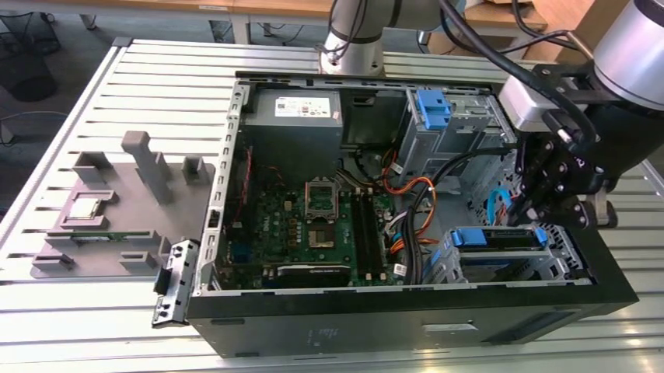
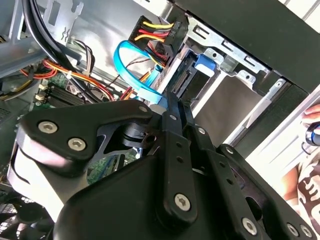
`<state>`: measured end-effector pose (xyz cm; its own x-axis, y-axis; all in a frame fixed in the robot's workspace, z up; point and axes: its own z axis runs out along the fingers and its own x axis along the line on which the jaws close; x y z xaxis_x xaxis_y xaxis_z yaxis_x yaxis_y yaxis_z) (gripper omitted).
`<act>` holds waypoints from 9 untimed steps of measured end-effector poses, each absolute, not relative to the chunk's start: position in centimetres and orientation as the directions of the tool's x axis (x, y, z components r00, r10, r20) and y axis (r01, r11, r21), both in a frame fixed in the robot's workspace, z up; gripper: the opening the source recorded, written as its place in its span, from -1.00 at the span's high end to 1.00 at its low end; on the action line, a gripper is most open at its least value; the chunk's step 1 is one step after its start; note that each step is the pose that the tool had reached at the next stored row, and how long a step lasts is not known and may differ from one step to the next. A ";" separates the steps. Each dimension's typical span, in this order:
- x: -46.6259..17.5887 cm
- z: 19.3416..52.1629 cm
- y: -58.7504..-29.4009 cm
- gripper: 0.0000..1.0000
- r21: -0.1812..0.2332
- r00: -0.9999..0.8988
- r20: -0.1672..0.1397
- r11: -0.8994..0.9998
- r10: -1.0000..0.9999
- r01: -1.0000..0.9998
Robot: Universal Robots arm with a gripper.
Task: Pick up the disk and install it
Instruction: 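Insert the first disk wire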
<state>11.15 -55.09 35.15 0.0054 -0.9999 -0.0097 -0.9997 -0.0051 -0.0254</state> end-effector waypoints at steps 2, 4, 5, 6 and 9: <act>11.0 35.0 -55.2 0.68 -0.029 0.011 -0.010 -0.011 -1.000 -1.000; 11.0 34.9 -55.2 0.68 -0.033 0.017 -0.010 -0.016 -1.000 -0.999; 10.9 34.9 -55.2 0.68 -0.036 0.019 -0.010 -0.019 -1.000 -0.999; 10.9 34.8 -55.3 0.68 -0.038 0.022 -0.010 -0.022 -1.000 -0.999; 10.7 34.7 -55.3 0.68 -0.043 0.028 -0.009 -0.028 -1.000 -0.999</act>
<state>10.69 -55.31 34.73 0.0283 -0.9996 -0.0094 -0.9987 -0.0279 -0.0434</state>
